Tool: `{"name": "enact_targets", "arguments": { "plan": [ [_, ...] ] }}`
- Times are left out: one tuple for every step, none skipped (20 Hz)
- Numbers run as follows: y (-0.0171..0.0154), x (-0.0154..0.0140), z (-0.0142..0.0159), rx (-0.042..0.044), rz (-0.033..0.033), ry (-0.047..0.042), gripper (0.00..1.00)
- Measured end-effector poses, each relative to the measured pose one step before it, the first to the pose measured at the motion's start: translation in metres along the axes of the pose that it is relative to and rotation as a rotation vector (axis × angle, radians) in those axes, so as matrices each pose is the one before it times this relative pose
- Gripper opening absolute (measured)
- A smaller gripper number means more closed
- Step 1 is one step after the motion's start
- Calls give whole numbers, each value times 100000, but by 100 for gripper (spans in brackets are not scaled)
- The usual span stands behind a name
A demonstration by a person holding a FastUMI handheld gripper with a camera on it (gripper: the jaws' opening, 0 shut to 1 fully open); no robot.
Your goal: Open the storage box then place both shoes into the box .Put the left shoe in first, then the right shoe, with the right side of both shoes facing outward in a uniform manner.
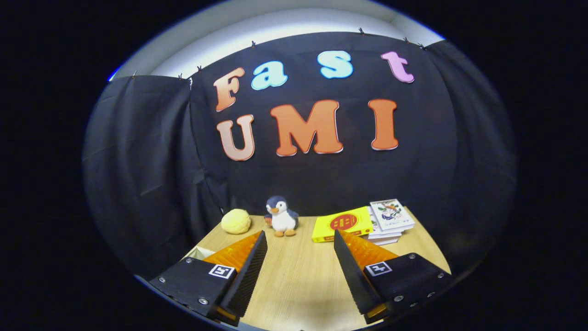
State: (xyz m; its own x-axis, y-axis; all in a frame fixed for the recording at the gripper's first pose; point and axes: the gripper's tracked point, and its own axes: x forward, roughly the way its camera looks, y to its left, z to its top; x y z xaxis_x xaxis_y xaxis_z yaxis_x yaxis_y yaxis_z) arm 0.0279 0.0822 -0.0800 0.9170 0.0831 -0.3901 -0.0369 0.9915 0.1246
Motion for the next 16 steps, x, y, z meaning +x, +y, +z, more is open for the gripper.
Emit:
{"name": "enact_targets", "arguments": {
  "plan": [
    [-786, -443, 994, -676, -681, -3209, 91],
    [-680, -439, 1047, -753, -415, -3459, 92],
    [-752, -355, 1032, -1183, -895, -3540, 93],
    [-792, -297, 991, -734, -822, -3791, 94],
    [-717, -249, 851, -384, -1109, -3344, 95],
    [-600, -428, 866, 173, -689, -3092, 95],
    [-510, -304, 681, -102, -387, -2731, 95],
    [-529, -334, 829, -202, -489, -2952, 95],
    [-504, -157, 723, -581, -450, -2620, 96],
    [-650, -563, 677, -314, -605, -2485, 96],
    [-398, -323, 600, -544, -480, -2318, 96],
    [-378, -220, 520, -594, -474, -2031, 96],
    [-400, -196, 525, -563, -403, -2106, 96],
    [-302, -67, 392, -459, -257, -1780, 96],
    [-330, -190, 303, -377, -481, -1548, 96],
    [-187, -107, 220, -602, 40, -1291, 96]
  ]
}}
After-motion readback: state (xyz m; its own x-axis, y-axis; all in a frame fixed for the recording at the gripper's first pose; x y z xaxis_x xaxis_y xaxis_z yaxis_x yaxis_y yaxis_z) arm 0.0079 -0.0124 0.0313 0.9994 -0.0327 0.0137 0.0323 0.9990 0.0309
